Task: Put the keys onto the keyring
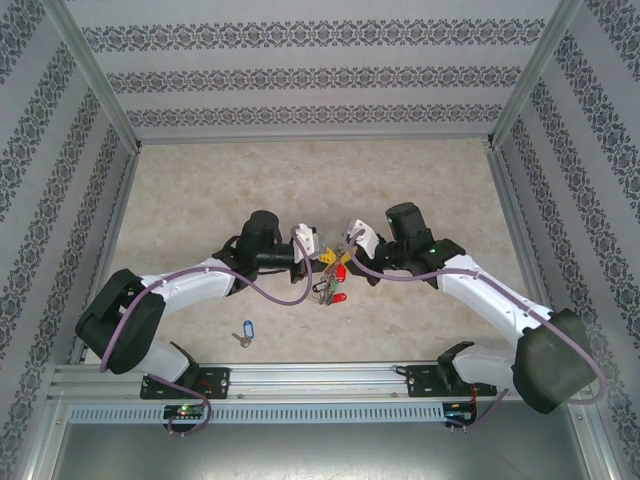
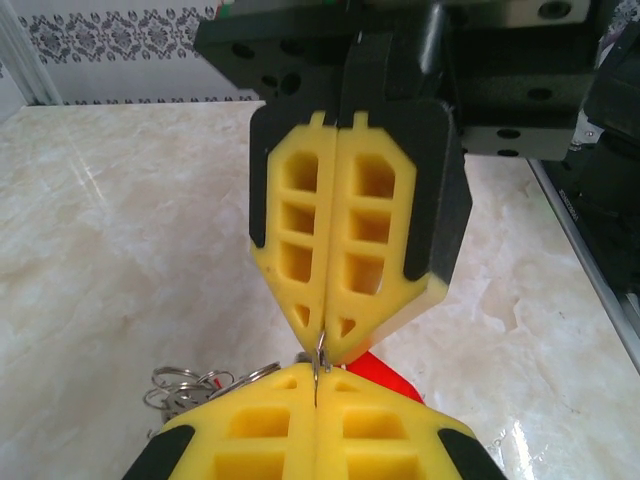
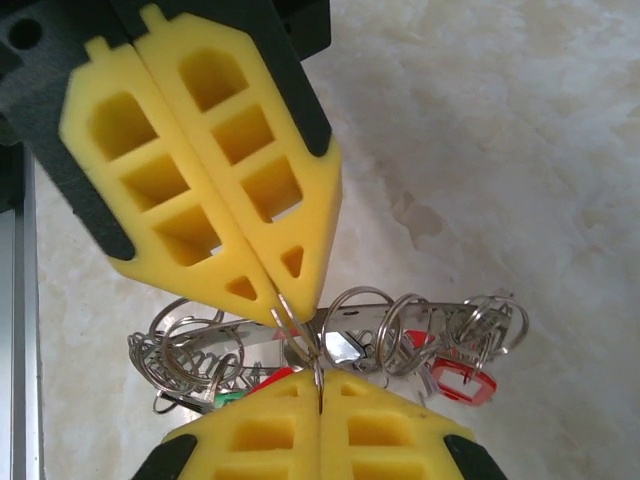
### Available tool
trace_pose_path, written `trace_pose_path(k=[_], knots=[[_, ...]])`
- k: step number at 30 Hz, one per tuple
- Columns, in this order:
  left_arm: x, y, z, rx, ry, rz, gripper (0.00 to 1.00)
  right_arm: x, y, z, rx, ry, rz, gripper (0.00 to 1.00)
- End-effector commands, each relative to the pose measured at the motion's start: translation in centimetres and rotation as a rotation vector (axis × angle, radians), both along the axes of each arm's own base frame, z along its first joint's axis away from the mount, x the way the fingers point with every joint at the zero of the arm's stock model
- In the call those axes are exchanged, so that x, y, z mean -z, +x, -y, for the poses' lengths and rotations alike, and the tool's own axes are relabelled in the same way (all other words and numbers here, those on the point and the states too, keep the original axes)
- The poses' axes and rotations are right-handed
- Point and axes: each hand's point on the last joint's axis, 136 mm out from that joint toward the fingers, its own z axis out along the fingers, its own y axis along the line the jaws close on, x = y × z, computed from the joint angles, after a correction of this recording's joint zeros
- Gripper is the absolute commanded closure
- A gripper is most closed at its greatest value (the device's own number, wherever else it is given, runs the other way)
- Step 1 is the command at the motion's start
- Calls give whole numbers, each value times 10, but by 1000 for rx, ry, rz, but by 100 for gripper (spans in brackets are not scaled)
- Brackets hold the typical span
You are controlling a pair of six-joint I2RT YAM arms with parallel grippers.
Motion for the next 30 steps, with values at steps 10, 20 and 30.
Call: trace_pose_path(k=[10, 20, 30], knots=[[-22, 2, 8, -6, -105, 55, 100, 18, 10, 11, 62, -49, -63, 90], [-23, 1, 8, 8, -89, 61, 100, -24, 12, 10, 67, 12, 86, 72], [-28, -2, 10, 30, -99, 60, 100, -25, 7, -8, -34, -6, 196, 70]])
